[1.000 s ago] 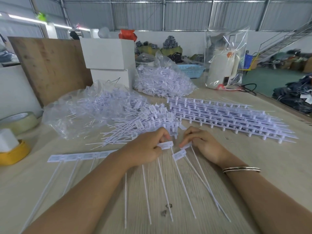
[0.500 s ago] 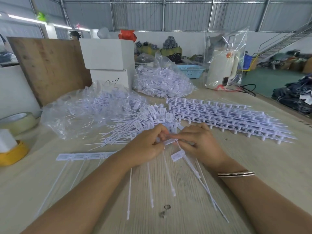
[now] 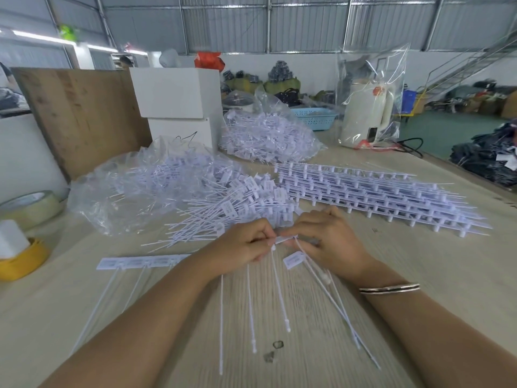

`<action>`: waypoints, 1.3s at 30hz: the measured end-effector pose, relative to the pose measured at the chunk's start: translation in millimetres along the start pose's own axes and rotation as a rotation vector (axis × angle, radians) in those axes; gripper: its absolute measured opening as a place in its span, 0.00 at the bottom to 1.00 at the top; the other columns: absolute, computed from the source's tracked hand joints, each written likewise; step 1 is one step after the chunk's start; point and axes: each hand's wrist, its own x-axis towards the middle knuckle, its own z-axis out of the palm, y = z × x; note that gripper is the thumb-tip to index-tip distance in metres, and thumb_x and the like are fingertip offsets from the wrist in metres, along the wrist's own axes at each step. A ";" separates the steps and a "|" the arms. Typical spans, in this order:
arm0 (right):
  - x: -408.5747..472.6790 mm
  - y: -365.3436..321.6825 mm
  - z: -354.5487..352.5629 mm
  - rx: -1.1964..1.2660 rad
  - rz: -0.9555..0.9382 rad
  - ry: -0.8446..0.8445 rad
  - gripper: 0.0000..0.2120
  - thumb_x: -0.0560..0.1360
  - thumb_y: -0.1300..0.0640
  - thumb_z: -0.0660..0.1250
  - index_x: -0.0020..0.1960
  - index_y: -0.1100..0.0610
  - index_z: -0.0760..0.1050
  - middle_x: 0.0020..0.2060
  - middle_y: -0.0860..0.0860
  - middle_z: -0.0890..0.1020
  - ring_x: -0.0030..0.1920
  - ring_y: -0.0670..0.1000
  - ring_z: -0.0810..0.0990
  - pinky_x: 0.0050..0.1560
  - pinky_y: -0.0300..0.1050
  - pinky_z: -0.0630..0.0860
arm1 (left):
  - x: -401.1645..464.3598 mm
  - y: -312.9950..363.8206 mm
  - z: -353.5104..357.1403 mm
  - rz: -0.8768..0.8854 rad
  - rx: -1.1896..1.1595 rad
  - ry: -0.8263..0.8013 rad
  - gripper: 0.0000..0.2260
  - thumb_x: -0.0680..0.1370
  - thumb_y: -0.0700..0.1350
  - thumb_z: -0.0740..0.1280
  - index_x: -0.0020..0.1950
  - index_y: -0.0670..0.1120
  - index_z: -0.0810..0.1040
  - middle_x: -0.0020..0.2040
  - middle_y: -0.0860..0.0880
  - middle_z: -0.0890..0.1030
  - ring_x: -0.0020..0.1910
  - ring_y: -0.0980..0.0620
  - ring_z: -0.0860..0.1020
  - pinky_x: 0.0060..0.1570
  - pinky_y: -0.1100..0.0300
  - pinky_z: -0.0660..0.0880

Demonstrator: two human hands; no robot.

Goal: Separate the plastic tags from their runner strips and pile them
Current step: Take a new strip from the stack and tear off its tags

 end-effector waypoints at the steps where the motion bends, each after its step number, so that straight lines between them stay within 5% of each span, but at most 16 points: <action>1: -0.4 -0.2 -0.5 0.006 0.004 0.003 0.09 0.69 0.57 0.73 0.49 0.49 0.83 0.35 0.44 0.80 0.36 0.46 0.78 0.45 0.45 0.62 | -0.1 0.0 -0.6 0.009 0.000 -0.005 0.04 0.80 0.42 0.61 0.46 0.47 0.73 0.29 0.60 0.75 0.31 0.61 0.72 0.37 0.64 0.67; 6: -1.6 1.4 0.6 0.037 0.082 -0.091 0.17 0.74 0.45 0.61 0.44 0.55 0.82 0.37 0.50 0.82 0.41 0.50 0.77 0.48 0.49 0.66 | 1.4 -0.4 0.7 0.032 0.049 0.004 0.03 0.80 0.44 0.62 0.47 0.52 0.71 0.34 0.63 0.77 0.33 0.63 0.71 0.39 0.64 0.66; 12: -2.3 6.1 3.0 0.249 0.093 -0.073 0.18 0.75 0.52 0.63 0.36 0.65 0.79 0.31 0.56 0.79 0.38 0.54 0.73 0.44 0.53 0.70 | 5.7 1.2 2.6 0.076 0.107 0.000 0.06 0.77 0.43 0.67 0.48 0.50 0.69 0.29 0.60 0.71 0.30 0.61 0.67 0.33 0.67 0.63; 18: -1.4 5.2 4.1 0.453 0.142 -0.025 0.10 0.74 0.58 0.66 0.40 0.62 0.81 0.32 0.55 0.80 0.38 0.53 0.75 0.44 0.45 0.70 | 5.4 1.0 0.1 0.127 0.054 0.034 0.06 0.77 0.44 0.67 0.46 0.52 0.70 0.29 0.59 0.68 0.30 0.59 0.66 0.33 0.65 0.63; 22: -2.7 3.8 -0.1 0.631 0.255 -0.052 0.09 0.75 0.59 0.66 0.37 0.56 0.80 0.33 0.57 0.80 0.35 0.49 0.76 0.41 0.48 0.71 | 6.1 5.9 2.6 0.138 0.005 0.052 0.05 0.73 0.46 0.65 0.41 0.55 0.70 0.32 0.48 0.67 0.32 0.53 0.65 0.35 0.59 0.61; 25: -2.0 -1.0 1.4 0.642 0.266 -0.095 0.10 0.75 0.60 0.65 0.37 0.53 0.78 0.34 0.58 0.80 0.34 0.56 0.75 0.41 0.50 0.71 | 7.4 8.5 3.9 0.140 -0.035 0.043 0.09 0.73 0.41 0.65 0.39 0.54 0.70 0.29 0.51 0.66 0.29 0.55 0.64 0.32 0.62 0.61; 31: -9.9 20.0 -16.5 0.679 0.501 0.194 0.14 0.77 0.61 0.62 0.34 0.52 0.77 0.31 0.41 0.78 0.34 0.42 0.73 0.41 0.38 0.67 | -3.4 6.4 -3.7 0.131 -0.062 0.022 0.08 0.71 0.36 0.61 0.38 0.48 0.71 0.25 0.57 0.64 0.26 0.58 0.62 0.30 0.69 0.63; 33: -6.9 14.2 -13.8 0.575 0.412 0.066 0.13 0.76 0.63 0.64 0.40 0.47 0.80 0.34 0.42 0.81 0.33 0.41 0.74 0.36 0.36 0.68 | -3.5 4.1 -6.3 0.120 -0.041 0.052 0.09 0.74 0.35 0.62 0.40 0.49 0.72 0.27 0.53 0.66 0.28 0.56 0.63 0.31 0.66 0.62; 36: -1.1 7.7 -6.6 0.611 0.323 -0.009 0.14 0.74 0.68 0.66 0.55 0.54 0.78 0.38 0.56 0.78 0.36 0.47 0.72 0.39 0.38 0.69 | -1.2 4.0 -3.8 0.094 0.043 0.046 0.14 0.75 0.31 0.58 0.41 0.51 0.73 0.30 0.47 0.66 0.29 0.53 0.63 0.32 0.60 0.60; 39: -2.5 11.6 -7.6 0.603 0.302 -0.058 0.17 0.72 0.73 0.65 0.57 0.58 0.77 0.40 0.55 0.74 0.38 0.46 0.70 0.39 0.32 0.65 | 1.2 2.4 -0.4 0.082 0.257 0.059 0.15 0.76 0.35 0.57 0.42 0.56 0.71 0.28 0.55 0.66 0.27 0.58 0.63 0.32 0.59 0.61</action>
